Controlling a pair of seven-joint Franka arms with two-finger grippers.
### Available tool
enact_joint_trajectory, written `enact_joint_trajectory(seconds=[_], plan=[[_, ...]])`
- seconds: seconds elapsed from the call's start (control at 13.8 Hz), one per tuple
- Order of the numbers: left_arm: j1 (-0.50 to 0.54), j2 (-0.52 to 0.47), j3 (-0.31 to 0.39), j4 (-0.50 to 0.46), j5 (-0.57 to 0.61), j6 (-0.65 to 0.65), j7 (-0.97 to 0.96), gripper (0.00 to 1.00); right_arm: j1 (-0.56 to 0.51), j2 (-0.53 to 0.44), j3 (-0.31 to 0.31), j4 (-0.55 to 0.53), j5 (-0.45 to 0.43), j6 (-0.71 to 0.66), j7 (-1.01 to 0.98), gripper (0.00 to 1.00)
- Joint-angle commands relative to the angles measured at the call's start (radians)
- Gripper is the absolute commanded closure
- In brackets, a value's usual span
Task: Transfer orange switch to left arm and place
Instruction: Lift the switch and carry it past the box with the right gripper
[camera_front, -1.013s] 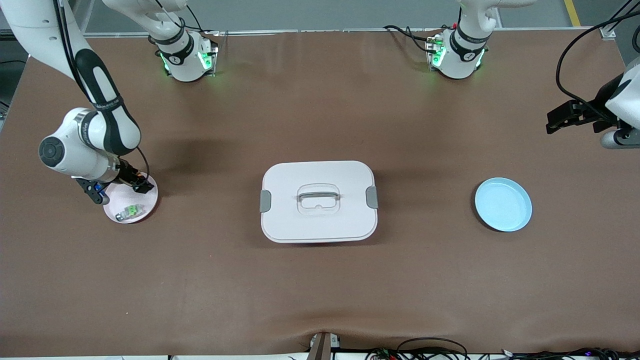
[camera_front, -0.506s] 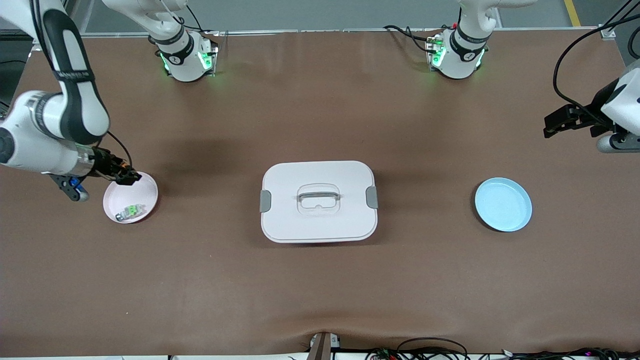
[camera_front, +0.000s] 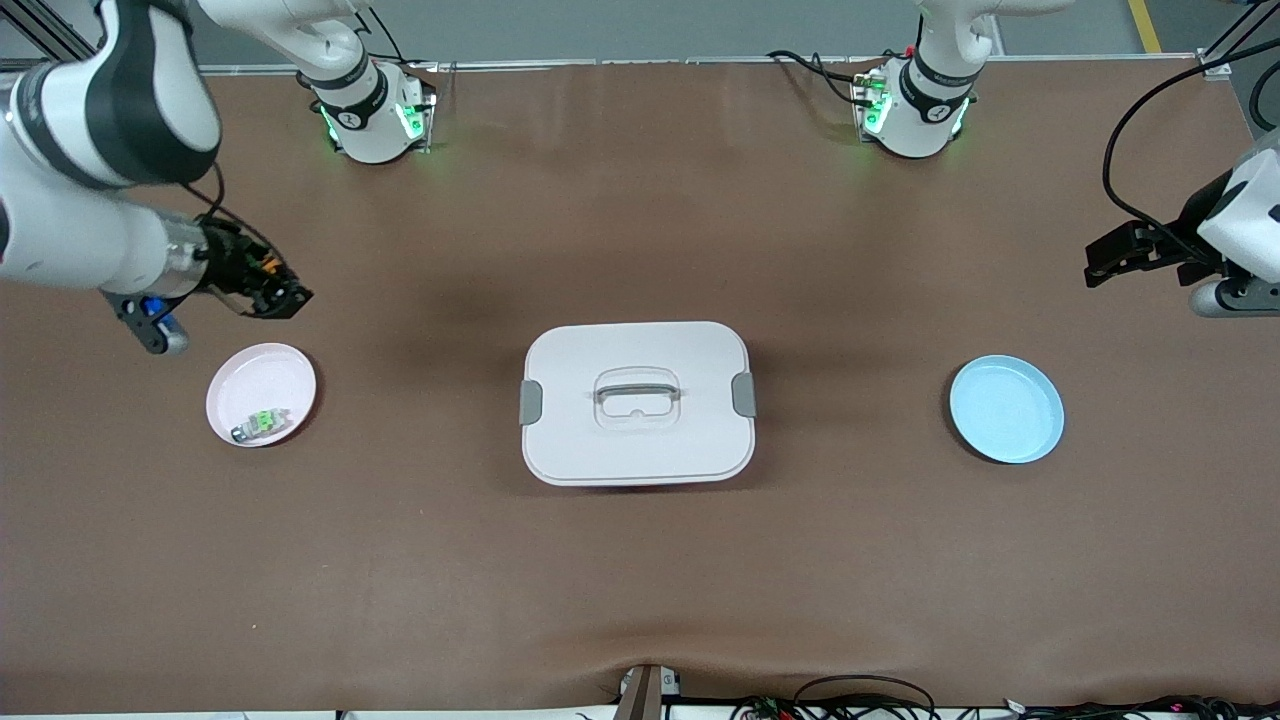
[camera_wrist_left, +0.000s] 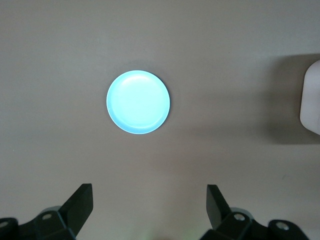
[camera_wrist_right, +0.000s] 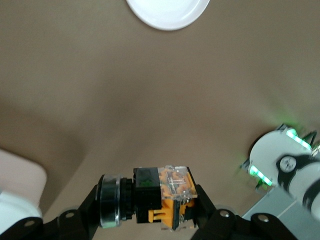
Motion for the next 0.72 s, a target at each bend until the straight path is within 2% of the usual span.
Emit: enact_joint_trajectory(seconds=[0.0, 0.22, 0.36, 0.65], plan=[[-0.003, 0.004, -0.004, 0.008, -0.021, 0.012, -0.002, 0.00, 0.075, 0.017, -0.010, 0.088, 0.097, -0.045, 0.168, 0.78], [0.001, -0.004, -0.044, 0.005, -0.062, 0.059, 0.021, 0.00, 0.209, 0.022, -0.010, 0.154, 0.175, -0.028, 0.403, 0.78], [0.001, -0.004, -0.049, 0.004, -0.140, 0.072, 0.021, 0.00, 0.281, 0.028, -0.010, 0.194, 0.232, 0.026, 0.555, 0.78], [0.000, -0.007, -0.078, 0.008, -0.269, 0.084, 0.015, 0.00, 0.410, 0.043, -0.010, 0.197, 0.251, 0.185, 0.721, 0.78]])
